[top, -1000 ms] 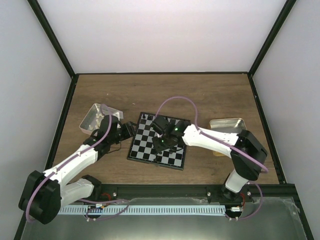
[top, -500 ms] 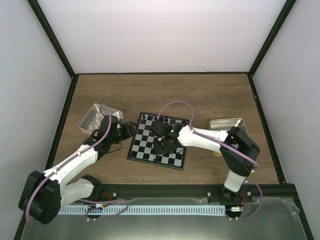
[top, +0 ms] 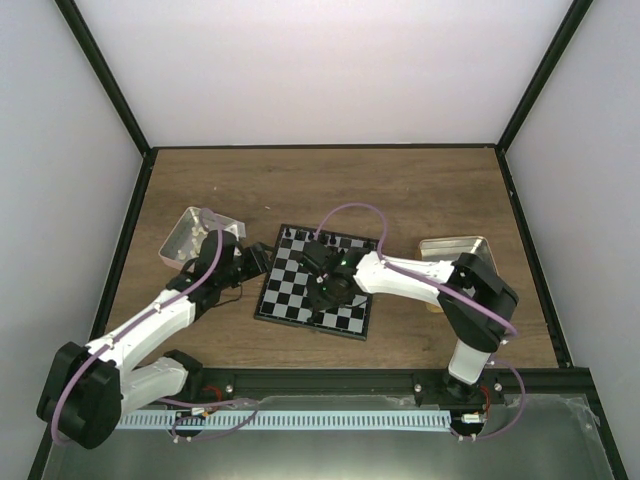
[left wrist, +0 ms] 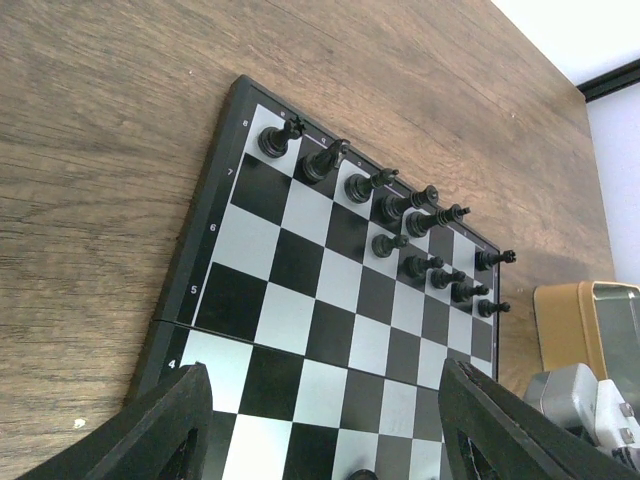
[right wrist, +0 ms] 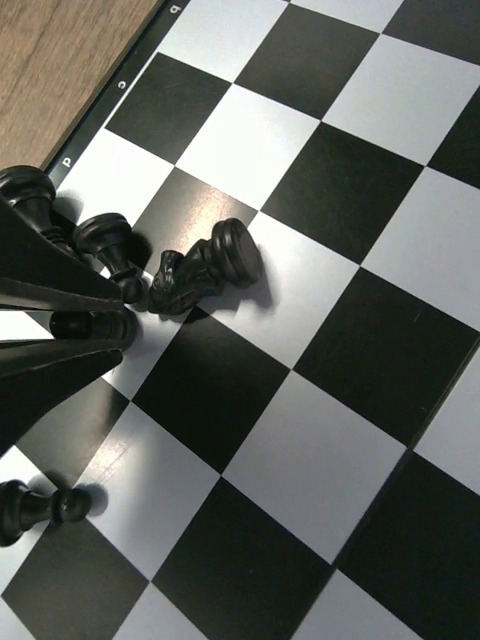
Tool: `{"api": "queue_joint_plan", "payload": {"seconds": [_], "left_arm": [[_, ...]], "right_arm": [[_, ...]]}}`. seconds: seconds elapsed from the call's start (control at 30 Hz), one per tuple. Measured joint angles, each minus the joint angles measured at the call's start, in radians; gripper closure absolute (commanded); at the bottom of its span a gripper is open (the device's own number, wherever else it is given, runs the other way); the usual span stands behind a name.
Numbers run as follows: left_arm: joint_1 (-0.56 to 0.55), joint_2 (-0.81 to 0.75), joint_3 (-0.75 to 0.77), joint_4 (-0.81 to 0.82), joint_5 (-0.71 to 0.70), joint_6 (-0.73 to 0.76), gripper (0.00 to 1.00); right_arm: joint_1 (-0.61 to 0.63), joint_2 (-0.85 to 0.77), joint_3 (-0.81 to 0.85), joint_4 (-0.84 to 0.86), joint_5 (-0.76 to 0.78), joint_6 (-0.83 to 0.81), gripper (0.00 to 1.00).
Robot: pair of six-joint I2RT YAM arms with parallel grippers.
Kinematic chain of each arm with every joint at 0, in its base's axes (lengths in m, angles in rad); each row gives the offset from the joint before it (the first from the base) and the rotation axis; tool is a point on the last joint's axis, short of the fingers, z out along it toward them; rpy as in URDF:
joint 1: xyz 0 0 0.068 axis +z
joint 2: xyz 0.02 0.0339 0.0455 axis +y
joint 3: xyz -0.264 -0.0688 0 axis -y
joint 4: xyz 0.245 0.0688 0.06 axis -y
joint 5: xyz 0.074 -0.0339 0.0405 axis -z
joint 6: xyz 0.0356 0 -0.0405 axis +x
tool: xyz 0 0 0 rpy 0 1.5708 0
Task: Set up the chess pieces on the board
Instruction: Pick up the chess piece from the chessboard.
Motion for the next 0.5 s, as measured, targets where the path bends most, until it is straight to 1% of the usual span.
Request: {"api": "queue_joint_plan", "payload": {"seconds": [0.17,0.27,0.4,0.5], "left_arm": [[0.000,-0.010,0.000,-0.002,-0.002,0.000,0.36],[0.000,-0.019,0.000,-0.005,-0.006,0.000,0.36],[0.000,-0.029,0.000,-0.012,-0.017,0.000,0.36],[0.000,-0.040,0.000,-0.019,-0.030,0.000,0.36]], "right_arm": [[0.000,0.000,0.018,-0.025,0.044,0.007,0.96],[-0.003,0.000,0.062,-0.057,0.087,0.006,0.96],[-0.030,0.022,0.166,-0.069,0.125,-0.006,0.96],[-0.068,0.072,0.260,-0.063,0.146,-0.026,0.96]]}}
